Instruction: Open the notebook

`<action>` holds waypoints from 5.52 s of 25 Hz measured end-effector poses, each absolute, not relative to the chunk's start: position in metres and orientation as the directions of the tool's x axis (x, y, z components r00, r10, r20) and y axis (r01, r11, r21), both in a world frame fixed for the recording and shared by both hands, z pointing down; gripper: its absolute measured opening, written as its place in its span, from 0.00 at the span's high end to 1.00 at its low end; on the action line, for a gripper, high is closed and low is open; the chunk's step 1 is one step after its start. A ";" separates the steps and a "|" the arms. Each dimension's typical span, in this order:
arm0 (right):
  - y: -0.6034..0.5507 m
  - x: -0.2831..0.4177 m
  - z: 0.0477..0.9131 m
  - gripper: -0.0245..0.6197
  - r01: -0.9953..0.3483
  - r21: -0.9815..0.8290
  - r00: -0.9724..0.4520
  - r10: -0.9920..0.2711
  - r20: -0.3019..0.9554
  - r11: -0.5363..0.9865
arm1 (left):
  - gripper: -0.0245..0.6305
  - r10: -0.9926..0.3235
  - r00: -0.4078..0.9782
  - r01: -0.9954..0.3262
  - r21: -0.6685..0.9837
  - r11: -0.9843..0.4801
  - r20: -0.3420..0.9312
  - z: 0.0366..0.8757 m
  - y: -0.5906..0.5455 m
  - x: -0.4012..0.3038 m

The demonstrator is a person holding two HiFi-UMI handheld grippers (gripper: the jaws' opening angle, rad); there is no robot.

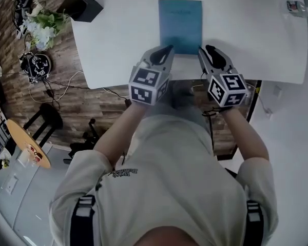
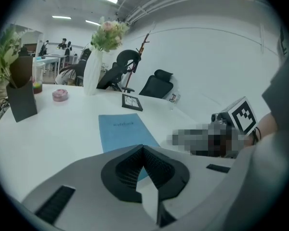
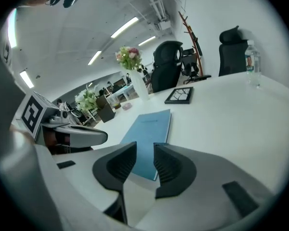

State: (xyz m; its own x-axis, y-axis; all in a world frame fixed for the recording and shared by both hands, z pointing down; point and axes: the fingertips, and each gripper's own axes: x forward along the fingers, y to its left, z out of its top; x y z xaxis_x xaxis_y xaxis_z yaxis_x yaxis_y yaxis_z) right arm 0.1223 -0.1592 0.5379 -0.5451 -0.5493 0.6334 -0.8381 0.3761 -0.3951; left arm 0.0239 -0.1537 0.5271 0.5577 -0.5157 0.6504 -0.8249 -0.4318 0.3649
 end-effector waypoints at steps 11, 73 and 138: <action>-0.152 0.123 0.598 0.80 -0.823 -0.498 -0.567 -0.443 0.695 0.272 | 0.96 -0.371 0.533 -0.825 0.368 -0.429 0.761 0.594 -0.146 0.037; -0.181 0.104 0.566 0.72 -0.824 -0.379 -0.537 -0.368 0.759 0.421 | 0.96 -0.382 0.442 -0.895 0.426 -0.132 0.811 0.599 -0.134 -0.120; -0.174 -0.065 0.542 0.96 -0.578 -0.575 -0.797 -0.250 0.550 0.579 | 0.96 -0.526 0.455 -0.880 0.452 -0.145 0.719 0.548 -0.149 -0.112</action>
